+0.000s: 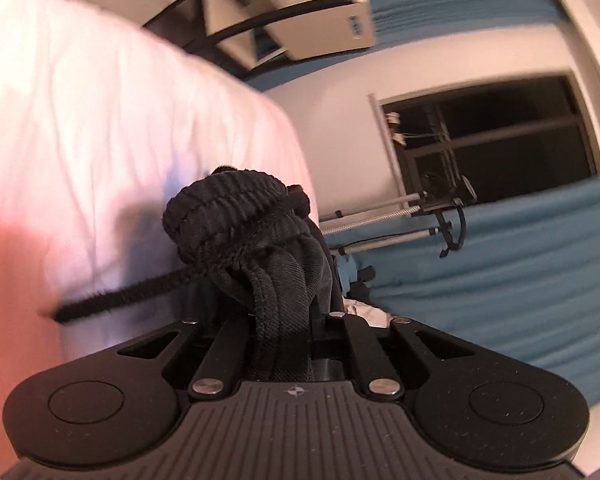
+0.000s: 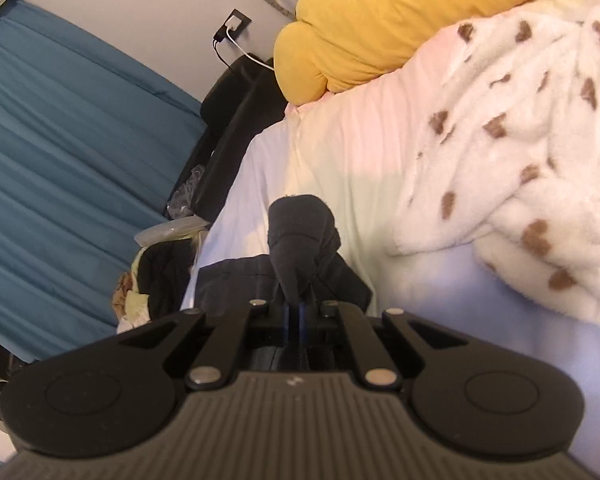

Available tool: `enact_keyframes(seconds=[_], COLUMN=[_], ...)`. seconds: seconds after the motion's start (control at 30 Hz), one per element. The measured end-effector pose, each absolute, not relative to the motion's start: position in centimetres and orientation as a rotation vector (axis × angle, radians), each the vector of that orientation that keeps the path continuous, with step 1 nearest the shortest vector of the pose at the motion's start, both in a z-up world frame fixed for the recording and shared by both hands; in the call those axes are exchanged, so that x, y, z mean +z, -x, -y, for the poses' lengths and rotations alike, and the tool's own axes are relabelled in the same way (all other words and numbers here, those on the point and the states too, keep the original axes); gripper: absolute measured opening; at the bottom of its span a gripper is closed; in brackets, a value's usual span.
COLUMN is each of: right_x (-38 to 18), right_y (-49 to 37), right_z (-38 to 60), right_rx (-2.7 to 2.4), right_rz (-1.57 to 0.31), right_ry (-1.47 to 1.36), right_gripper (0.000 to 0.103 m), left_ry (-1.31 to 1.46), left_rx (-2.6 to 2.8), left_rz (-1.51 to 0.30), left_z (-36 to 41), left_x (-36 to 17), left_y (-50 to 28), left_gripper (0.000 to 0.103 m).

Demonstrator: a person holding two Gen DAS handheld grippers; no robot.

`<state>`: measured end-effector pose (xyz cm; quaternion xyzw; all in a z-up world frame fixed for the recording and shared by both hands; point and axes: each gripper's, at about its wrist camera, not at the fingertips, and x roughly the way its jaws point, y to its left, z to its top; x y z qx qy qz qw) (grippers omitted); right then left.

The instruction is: Fold clothes

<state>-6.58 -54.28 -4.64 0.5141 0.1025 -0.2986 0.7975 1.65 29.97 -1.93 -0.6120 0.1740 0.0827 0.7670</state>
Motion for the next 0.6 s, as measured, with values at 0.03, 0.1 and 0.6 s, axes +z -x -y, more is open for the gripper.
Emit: enact_keyframes(seconds=[0.03, 0.1, 0.6], right_x=[-4.5, -3.8, -4.0], right_y=[6.1, 4.6, -19.3], right_z=[54.4, 54.8, 58.1], right_rx=[-0.637, -0.623, -0.632], right_rz=[-0.225, -0.224, -0.337], right_ry=[-1.107, -1.106, -1.013], right_gripper=[0.005, 0.005, 0.005], left_ry=[1.333, 1.326, 1.155], left_rx=[0.187, 0.206, 0.341], left_rz=[-0.396, -0.426, -0.567], left_z=[-30.3, -30.4, -29.0], left_x=[-1.6, -0.6, 2.4], left_y=[-2.6, -4.8, -30.8], left_gripper=[0.009, 0.009, 0.009])
